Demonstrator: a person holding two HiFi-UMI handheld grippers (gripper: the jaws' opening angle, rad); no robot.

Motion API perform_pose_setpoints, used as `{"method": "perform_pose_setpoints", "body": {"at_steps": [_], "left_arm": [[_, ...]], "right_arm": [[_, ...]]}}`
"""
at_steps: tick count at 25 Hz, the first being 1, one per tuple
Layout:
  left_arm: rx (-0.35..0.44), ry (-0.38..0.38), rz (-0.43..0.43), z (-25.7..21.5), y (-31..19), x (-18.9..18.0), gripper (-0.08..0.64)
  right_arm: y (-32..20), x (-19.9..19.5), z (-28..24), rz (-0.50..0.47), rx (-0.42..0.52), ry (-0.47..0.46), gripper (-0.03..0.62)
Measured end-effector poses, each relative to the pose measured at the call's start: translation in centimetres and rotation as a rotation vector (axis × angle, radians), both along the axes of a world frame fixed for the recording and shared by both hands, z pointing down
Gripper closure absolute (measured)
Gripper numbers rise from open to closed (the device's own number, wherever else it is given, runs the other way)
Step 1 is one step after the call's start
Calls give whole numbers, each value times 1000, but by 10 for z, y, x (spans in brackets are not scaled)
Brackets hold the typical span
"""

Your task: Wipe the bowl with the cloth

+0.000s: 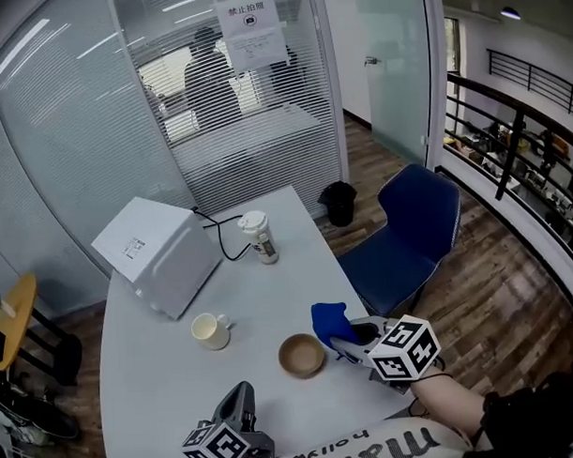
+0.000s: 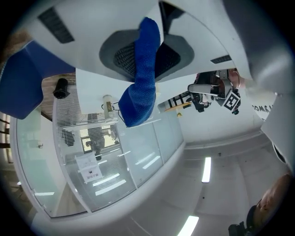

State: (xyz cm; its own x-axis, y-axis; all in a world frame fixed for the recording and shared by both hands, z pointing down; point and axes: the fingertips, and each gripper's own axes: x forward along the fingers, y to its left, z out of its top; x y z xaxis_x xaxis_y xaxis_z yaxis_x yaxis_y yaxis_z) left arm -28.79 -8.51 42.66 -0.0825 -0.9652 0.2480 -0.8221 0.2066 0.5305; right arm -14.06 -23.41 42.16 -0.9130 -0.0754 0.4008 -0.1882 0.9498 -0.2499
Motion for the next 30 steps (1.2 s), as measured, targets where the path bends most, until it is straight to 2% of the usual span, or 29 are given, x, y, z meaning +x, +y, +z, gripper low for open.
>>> {"method": "perform_pose_setpoints", "body": {"at_steps": [6, 9, 12, 16, 21, 24, 27, 30], "left_arm": [[-7, 26, -4, 16, -13, -11, 557], [-30, 62, -10, 31, -20, -17, 557], [-44, 58, -4, 40, -34, -27, 555], [-73, 51, 49, 53, -54, -30, 409], [-122, 61, 116, 75, -80, -30, 328], [-169, 73, 191, 92, -93, -19, 318], [-194, 86, 243, 105, -107, -11, 318], [-242, 83, 273, 119, -113, -2, 318]], "right_arm": [[-12, -10, 10, 40, 1, -12, 531], [-28, -8, 23, 95, -26, 16, 531], [-43, -12, 34, 116, -65, 35, 531], [-57, -26, 46, 123, -87, 41, 531], [-60, -49, 62, 97, -110, 64, 531], [-56, -60, 68, 75, -126, 70, 531], [-57, -74, 64, 56, -112, 32, 531], [-52, -86, 39, 5, -65, -87, 531]]}}
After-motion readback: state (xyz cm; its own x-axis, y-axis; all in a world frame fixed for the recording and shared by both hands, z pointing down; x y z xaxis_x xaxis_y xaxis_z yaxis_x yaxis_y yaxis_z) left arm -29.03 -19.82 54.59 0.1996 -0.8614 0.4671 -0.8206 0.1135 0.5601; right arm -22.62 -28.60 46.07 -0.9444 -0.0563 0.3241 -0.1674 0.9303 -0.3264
